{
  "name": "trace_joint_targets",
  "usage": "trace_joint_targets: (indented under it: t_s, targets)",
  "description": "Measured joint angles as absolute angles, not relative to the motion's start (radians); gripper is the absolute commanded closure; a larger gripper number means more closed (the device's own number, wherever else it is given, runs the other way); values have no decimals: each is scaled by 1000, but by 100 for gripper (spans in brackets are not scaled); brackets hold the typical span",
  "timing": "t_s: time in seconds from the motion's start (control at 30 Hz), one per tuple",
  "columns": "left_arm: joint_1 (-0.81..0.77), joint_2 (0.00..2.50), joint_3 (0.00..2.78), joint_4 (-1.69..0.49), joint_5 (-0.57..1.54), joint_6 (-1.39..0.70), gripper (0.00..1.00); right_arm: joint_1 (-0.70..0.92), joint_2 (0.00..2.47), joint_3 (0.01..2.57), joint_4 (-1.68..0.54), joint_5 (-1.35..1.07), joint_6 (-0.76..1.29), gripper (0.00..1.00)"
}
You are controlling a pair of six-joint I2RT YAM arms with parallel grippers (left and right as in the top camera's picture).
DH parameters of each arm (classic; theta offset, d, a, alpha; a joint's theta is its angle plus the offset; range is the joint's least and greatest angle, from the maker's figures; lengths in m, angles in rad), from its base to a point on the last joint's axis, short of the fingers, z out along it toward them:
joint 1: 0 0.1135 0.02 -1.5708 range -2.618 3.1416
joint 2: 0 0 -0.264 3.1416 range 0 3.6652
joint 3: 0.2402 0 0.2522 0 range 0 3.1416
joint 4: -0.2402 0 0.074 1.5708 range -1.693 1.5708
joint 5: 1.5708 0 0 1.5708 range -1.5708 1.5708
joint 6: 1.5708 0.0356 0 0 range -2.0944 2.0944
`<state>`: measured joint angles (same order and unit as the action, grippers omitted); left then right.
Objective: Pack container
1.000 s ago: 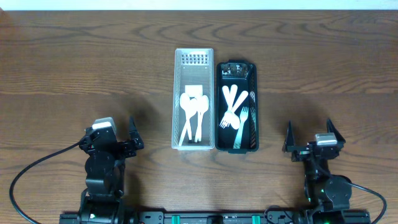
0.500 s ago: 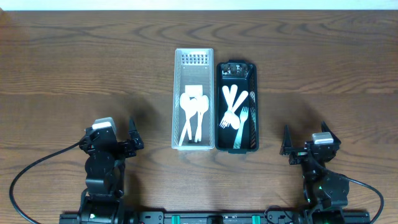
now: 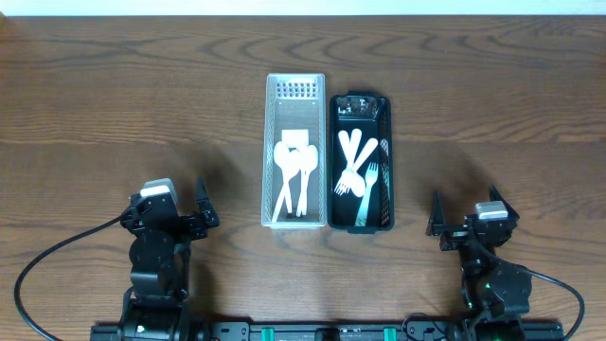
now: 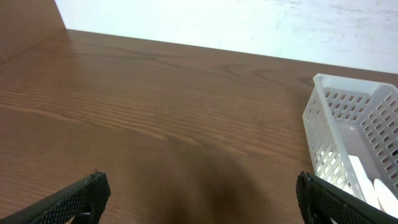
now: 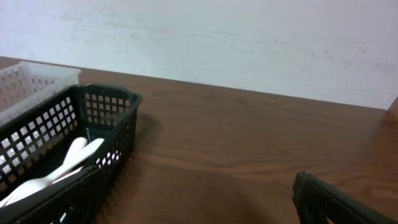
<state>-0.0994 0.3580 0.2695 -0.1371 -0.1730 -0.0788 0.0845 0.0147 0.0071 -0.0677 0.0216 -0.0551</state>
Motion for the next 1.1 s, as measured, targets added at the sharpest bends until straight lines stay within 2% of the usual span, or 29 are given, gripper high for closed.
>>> trace_joint_targets:
  t_s: [0.17, 0.43, 0.53, 0.83, 1.1]
  targets:
    - [-99, 326, 270, -199, -173, -79, 2, 84, 15, 7, -67, 22, -55, 1]
    - [-99, 101, 269, -375, -109, -79, 2, 84, 15, 7, -68, 21, -55, 1]
    - [-99, 49, 250, -338, -95, -79, 2, 84, 15, 7, -68, 22, -55, 1]
    - [-80, 10, 22, 67, -78, -79, 2, 84, 15, 7, -69, 21, -55, 1]
    - [-80, 10, 14, -9, -67, -78, 2, 84, 15, 7, -69, 21, -55, 1]
